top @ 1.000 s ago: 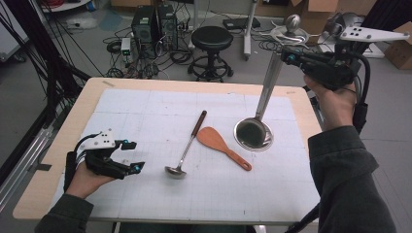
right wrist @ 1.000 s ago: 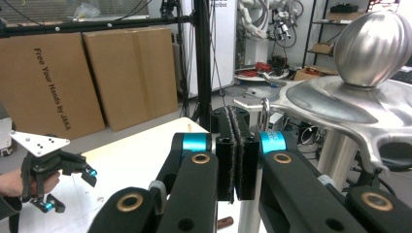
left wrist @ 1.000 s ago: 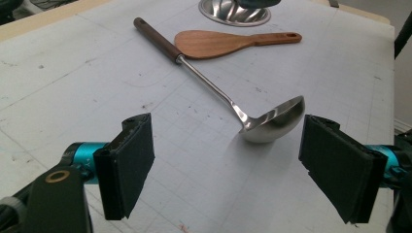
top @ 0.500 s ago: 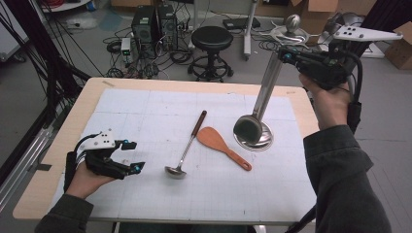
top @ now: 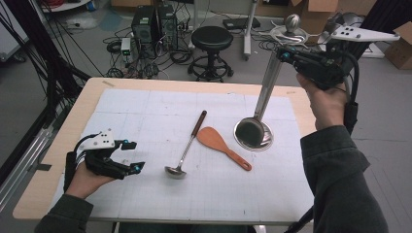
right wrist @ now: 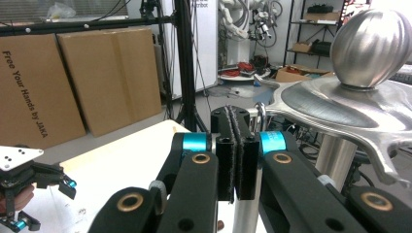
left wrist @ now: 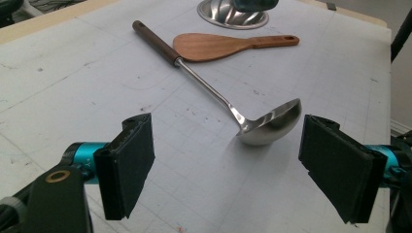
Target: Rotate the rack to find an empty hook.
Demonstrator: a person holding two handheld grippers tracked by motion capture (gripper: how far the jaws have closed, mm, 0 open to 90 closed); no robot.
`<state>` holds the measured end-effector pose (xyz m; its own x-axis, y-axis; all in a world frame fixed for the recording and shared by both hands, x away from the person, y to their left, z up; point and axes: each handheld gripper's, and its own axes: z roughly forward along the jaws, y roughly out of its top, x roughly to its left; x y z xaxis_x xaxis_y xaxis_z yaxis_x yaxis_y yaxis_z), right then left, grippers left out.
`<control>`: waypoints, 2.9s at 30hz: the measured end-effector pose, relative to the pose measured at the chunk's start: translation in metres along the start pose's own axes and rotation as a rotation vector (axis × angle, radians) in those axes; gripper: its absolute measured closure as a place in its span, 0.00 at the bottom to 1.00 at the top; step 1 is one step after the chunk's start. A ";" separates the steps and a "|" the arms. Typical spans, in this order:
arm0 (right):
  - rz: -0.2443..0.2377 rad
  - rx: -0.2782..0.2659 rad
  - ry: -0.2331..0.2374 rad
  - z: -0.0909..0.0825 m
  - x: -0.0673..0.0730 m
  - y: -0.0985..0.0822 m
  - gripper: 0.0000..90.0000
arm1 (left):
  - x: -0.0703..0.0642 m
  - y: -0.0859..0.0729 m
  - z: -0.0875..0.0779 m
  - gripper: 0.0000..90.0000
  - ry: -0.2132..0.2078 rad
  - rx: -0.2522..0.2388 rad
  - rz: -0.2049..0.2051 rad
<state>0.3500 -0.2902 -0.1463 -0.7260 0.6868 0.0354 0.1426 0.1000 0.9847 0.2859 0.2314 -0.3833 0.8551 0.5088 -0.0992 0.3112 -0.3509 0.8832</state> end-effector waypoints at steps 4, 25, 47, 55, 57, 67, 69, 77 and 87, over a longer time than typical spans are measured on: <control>-0.001 -0.004 0.004 0.002 0.001 0.001 0.99 | 0.000 0.000 0.000 0.23 -0.001 0.001 -0.001; -0.012 -0.005 0.032 -0.018 -0.008 -0.006 0.99 | 0.000 0.000 -0.001 0.23 -0.002 0.006 0.003; 0.000 -0.013 0.010 -0.050 -0.037 -0.011 0.99 | 0.000 0.000 0.000 0.23 -0.002 0.006 -0.002; 0.012 -0.012 -0.010 -0.052 -0.044 -0.010 0.99 | 0.000 0.000 0.000 0.23 -0.001 0.004 -0.004; 0.009 -0.016 -0.013 -0.052 -0.046 -0.010 0.99 | 0.000 0.000 0.000 0.23 -0.003 0.005 -0.004; 0.003 -0.025 -0.001 -0.050 -0.046 -0.006 0.99 | 0.001 0.000 0.001 0.23 -0.005 0.006 -0.005; -0.002 -0.023 0.002 -0.050 -0.046 -0.006 0.99 | 0.001 0.000 0.001 0.23 -0.005 0.006 -0.005; -0.009 -0.015 0.024 -0.046 -0.043 -0.005 0.99 | 0.001 0.000 0.000 0.23 -0.003 0.004 -0.005; -0.025 -0.009 0.047 -0.037 -0.034 -0.002 0.99 | 0.001 0.000 0.000 0.23 -0.005 0.003 -0.006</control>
<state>0.3496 -0.3405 -0.1436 -0.7601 0.6495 0.0188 0.1185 0.1101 0.9868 0.2865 0.2318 -0.3834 0.8550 0.5075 -0.1067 0.3178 -0.3501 0.8812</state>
